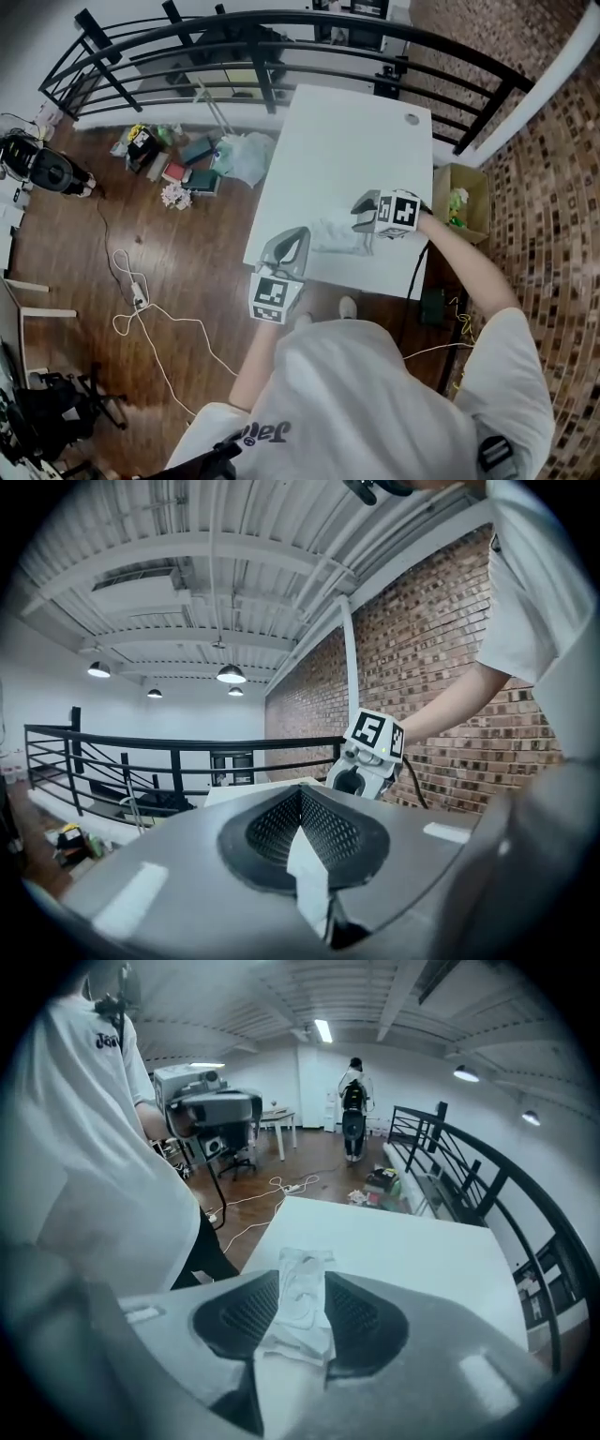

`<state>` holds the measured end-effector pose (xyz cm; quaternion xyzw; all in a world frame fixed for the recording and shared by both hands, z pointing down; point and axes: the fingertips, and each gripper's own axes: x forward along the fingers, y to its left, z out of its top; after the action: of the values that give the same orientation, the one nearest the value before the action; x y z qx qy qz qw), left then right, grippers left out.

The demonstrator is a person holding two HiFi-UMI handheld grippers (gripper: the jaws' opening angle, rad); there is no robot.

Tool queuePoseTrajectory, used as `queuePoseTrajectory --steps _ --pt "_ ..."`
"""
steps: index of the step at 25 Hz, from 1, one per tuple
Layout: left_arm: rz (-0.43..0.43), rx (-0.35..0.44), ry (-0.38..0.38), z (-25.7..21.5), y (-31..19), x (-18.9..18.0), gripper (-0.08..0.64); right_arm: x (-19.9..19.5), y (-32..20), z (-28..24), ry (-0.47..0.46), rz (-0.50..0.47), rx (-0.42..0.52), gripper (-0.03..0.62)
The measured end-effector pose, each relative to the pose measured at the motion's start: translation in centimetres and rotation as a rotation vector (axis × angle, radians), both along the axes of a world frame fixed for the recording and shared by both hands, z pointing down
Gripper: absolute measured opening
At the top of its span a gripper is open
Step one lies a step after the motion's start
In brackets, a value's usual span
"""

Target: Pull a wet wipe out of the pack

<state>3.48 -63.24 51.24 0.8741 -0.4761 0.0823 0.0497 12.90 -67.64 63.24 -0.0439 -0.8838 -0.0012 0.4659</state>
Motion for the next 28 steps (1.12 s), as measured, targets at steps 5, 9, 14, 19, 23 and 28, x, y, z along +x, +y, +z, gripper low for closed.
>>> queuePoseTrajectory --steps 5,9,14,19,23,28 --pt "-0.019 -0.005 -0.007 -0.1 0.1 -0.6 0.015 -3.0 -0.8 5.5 0.07 0.012 -0.034 0.135" --pt "-0.034 -0.007 -0.011 0.1 0.3 -1.2 0.015 -3.5 -0.3 8.8 0.135 0.003 -0.041 0.135" --pt "-0.052 -0.02 -0.009 0.7 0.2 -2.2 0.015 -3.8 1.1 8.9 0.138 -0.057 -0.014 -0.005" --pt "-0.036 -0.028 -0.004 1.2 0.1 -1.9 0.015 -3.4 1.8 7.2 0.155 -0.093 0.006 -0.006" --pt "-0.006 -0.025 -0.002 1.2 -0.2 -0.7 0.015 -2.6 0.7 4.8 0.123 -0.113 0.075 -0.006" --pt "0.014 -0.033 -0.004 1.8 -0.1 0.0 0.015 -0.4 0.1 0.7 0.056 -0.034 0.096 -0.008"
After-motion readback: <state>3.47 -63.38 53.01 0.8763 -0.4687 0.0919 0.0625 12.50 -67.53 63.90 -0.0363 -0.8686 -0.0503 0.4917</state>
